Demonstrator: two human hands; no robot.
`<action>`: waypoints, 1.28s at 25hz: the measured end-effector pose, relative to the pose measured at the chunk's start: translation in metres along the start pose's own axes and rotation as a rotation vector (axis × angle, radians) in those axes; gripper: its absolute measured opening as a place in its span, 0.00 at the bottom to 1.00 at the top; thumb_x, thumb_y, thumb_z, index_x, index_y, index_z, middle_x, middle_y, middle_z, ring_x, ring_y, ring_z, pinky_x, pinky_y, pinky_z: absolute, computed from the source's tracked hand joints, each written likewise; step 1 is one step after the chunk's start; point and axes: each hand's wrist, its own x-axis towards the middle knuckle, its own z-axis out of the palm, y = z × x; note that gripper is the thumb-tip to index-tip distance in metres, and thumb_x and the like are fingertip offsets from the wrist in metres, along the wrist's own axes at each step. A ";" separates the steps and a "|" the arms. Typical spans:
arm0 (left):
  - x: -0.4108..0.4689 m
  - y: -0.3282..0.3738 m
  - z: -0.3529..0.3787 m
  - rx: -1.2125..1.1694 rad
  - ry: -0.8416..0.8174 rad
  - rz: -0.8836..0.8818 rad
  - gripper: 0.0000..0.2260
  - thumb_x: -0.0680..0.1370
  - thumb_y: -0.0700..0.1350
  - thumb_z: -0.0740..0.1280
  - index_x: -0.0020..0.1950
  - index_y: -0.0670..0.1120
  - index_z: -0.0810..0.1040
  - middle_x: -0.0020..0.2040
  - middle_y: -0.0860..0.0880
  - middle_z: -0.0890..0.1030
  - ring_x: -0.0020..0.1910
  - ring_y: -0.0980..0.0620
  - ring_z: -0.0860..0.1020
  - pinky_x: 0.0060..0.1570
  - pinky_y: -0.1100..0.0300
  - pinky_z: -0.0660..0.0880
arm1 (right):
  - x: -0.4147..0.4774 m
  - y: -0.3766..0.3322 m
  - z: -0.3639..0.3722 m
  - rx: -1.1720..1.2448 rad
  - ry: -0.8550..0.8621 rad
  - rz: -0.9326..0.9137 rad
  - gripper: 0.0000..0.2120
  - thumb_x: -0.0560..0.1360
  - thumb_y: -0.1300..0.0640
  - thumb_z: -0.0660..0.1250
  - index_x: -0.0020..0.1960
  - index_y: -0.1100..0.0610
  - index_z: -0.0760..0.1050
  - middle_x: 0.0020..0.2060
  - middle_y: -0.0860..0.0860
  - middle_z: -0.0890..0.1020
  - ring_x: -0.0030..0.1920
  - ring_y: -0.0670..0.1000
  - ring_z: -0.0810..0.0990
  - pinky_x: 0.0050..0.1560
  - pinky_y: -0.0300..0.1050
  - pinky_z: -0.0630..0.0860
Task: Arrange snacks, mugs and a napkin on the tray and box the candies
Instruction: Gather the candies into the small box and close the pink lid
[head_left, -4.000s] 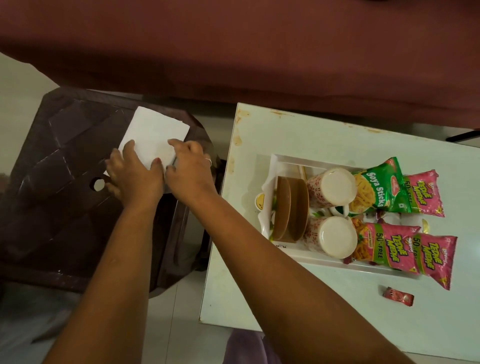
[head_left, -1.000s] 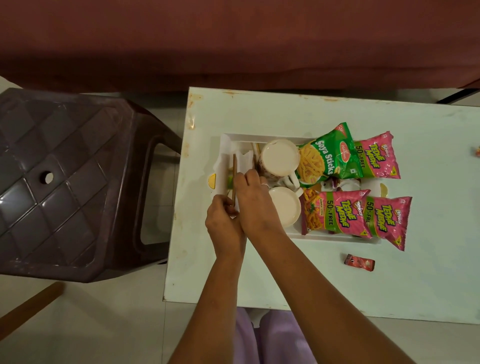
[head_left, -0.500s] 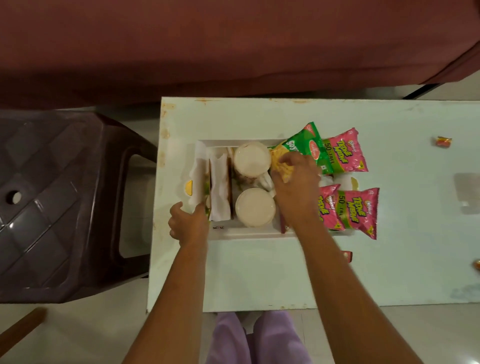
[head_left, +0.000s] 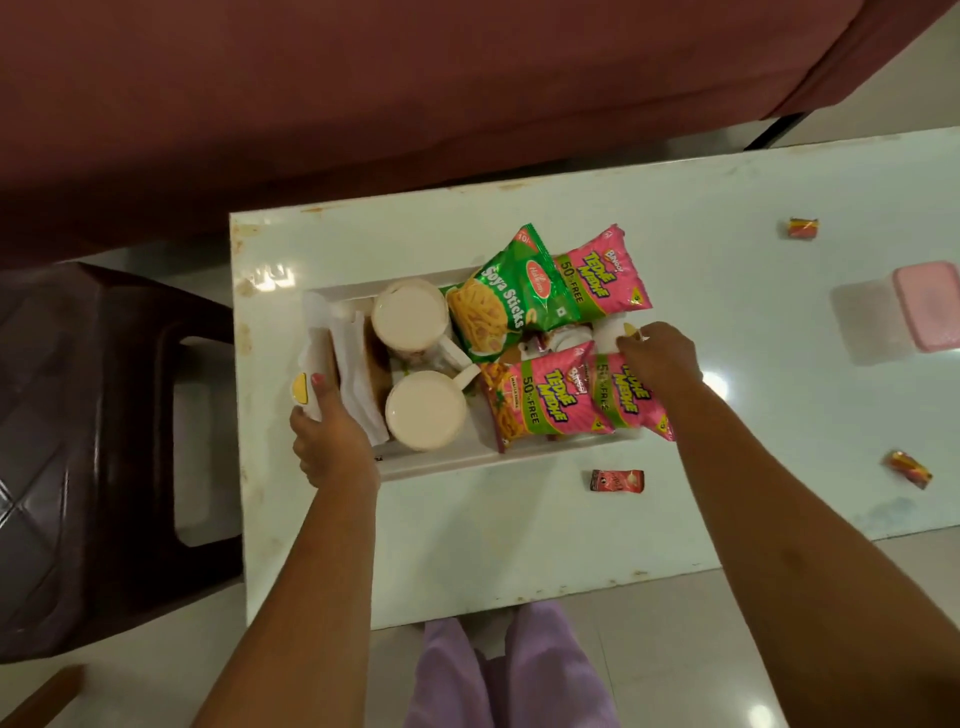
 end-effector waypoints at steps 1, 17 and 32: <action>-0.001 0.001 0.001 0.010 0.013 -0.010 0.36 0.72 0.72 0.52 0.73 0.52 0.59 0.72 0.43 0.66 0.68 0.38 0.67 0.68 0.38 0.64 | 0.001 0.001 0.003 -0.015 -0.007 -0.010 0.18 0.73 0.52 0.63 0.60 0.60 0.73 0.58 0.59 0.77 0.59 0.60 0.75 0.58 0.52 0.72; -0.077 0.008 0.070 -0.135 0.009 -0.036 0.42 0.64 0.75 0.59 0.70 0.52 0.65 0.69 0.43 0.69 0.68 0.38 0.66 0.66 0.38 0.65 | 0.057 0.057 -0.057 0.092 0.094 0.040 0.20 0.70 0.51 0.70 0.58 0.59 0.73 0.54 0.58 0.79 0.54 0.59 0.78 0.46 0.47 0.70; -0.172 0.010 0.193 -0.041 -0.035 0.044 0.40 0.67 0.73 0.60 0.70 0.49 0.66 0.69 0.41 0.70 0.67 0.37 0.67 0.66 0.38 0.65 | 0.132 0.141 -0.150 -0.016 0.141 0.070 0.22 0.72 0.50 0.70 0.60 0.61 0.72 0.56 0.61 0.79 0.58 0.62 0.76 0.52 0.49 0.72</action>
